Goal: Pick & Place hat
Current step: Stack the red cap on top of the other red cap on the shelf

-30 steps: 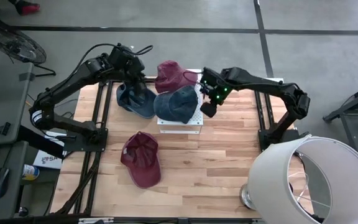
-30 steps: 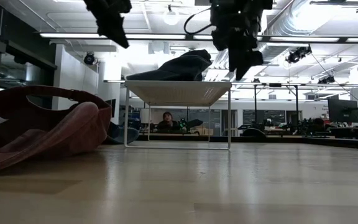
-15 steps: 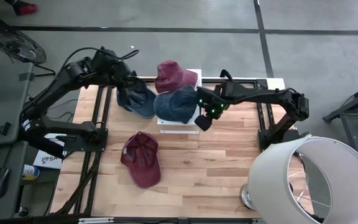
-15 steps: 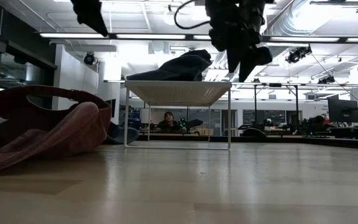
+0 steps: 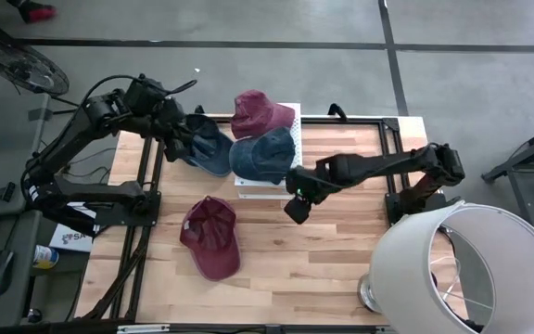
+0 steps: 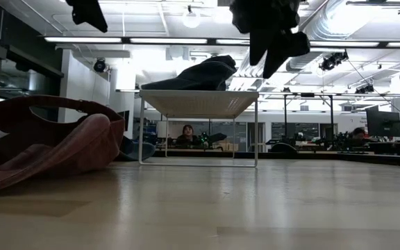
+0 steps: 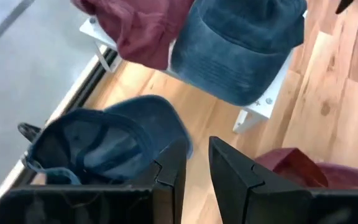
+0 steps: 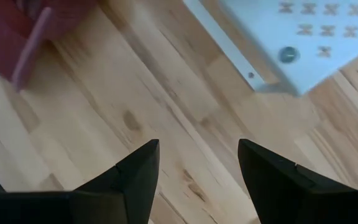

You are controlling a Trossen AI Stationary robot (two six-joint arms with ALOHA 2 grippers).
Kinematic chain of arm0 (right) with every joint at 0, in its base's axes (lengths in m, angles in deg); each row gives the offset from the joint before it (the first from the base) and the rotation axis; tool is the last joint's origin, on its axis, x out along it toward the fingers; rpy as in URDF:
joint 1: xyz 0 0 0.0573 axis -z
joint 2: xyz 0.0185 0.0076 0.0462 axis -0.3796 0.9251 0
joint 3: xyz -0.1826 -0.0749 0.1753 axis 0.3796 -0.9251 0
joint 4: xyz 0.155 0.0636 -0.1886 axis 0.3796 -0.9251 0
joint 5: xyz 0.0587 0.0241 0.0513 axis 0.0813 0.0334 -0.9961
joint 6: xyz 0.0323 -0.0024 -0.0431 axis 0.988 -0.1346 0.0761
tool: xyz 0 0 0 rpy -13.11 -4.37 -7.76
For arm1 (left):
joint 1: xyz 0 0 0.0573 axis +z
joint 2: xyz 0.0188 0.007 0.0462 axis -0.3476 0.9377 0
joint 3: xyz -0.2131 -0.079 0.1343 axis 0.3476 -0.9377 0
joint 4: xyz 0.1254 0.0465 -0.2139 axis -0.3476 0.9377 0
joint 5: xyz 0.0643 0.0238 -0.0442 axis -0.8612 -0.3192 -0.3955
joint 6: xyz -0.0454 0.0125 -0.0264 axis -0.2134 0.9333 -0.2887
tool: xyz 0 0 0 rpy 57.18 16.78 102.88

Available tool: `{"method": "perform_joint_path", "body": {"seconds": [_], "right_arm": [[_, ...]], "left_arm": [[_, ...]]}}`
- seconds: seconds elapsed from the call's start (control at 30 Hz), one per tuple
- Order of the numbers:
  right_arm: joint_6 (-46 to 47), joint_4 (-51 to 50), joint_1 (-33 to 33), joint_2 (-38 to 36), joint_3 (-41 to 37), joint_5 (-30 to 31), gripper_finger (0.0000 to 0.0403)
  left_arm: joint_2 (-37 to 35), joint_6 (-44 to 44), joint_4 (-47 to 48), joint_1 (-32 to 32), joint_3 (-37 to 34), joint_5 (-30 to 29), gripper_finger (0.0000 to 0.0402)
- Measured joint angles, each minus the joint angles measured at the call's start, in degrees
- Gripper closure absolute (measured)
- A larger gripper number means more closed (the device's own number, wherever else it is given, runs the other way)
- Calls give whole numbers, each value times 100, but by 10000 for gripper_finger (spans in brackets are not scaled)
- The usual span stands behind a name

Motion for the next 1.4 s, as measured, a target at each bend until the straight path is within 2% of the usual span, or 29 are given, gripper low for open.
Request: {"method": "perform_joint_path", "body": {"seconds": [0.17,0.3,0.4,0.57,0.77,0.9,1.07,1.23,1.33,1.4], "right_arm": [[67,293,-327,0,1,341,192],[138,375,-559,0,2,387,192],[139,541,-757,0,2,447,192],[128,732,-1043,0,2,726,192],[106,856,-1316,0,4,859,192],[66,876,-1432,0,4,876,192],[73,903,-1533,2,4,1060,192],[158,909,-1539,2,4,1119,192],[267,930,-1539,2,4,1250,192],[353,962,-1539,2,4,1266,192]], "left_arm": [[-3,-405,452,0,0,220,332],[-11,-851,1008,-42,-74,401,332],[-181,-1353,1093,-257,-511,549,332],[-710,-2557,765,-959,-1714,791,332],[-1385,-3987,-473,-1835,-3076,564,332],[-1609,-4716,-794,-2302,-3682,438,332],[-1751,-5632,-754,-2678,-4051,-394,332],[-1795,-5748,-773,-2734,-4286,-1220,332],[-1793,-5660,-863,-2736,-4466,-1290,332],[-1789,-5574,-1030,-2736,-4643,-1121,332]]}}
